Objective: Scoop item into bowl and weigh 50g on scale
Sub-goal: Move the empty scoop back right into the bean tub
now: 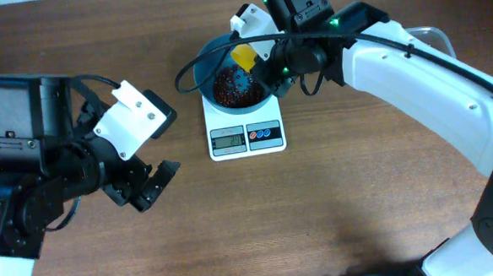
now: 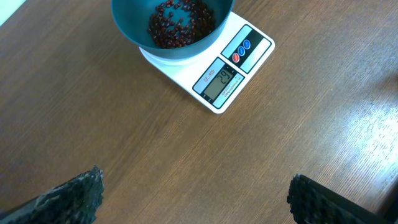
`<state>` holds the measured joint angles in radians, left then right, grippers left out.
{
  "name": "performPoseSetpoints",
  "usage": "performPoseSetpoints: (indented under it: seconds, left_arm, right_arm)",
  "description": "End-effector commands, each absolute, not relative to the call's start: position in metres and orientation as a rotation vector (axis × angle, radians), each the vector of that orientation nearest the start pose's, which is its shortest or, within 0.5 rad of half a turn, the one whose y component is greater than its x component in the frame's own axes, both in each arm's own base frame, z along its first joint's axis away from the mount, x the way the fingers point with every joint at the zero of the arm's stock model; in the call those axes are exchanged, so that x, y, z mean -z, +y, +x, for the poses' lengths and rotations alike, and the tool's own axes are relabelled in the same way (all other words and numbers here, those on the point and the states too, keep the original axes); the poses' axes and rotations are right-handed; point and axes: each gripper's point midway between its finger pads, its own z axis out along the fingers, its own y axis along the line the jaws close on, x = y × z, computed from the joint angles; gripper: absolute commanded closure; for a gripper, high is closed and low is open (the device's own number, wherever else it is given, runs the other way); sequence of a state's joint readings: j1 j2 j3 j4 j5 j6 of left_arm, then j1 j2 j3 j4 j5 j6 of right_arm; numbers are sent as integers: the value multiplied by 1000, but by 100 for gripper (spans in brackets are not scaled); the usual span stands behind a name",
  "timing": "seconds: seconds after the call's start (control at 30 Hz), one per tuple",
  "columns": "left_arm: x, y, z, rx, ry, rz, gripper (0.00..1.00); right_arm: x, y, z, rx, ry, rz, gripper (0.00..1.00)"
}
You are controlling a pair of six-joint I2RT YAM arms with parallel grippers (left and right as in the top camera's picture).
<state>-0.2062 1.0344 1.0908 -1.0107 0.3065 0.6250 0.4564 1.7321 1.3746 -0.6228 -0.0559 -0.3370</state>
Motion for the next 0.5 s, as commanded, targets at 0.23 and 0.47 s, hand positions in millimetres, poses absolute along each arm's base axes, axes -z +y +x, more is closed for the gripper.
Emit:
performPoseSetpoints:
  seconds: [0.23,0.47]
  left_arm:
    - [-227,-104,250,197,2190,1113,1]
    - [-227,-104,250,197,2190,1113,1]
  right_arm:
    - [-266,134,442,342,2155,-660,96]
    - [-232,-19,395,776,2525,-465,96]
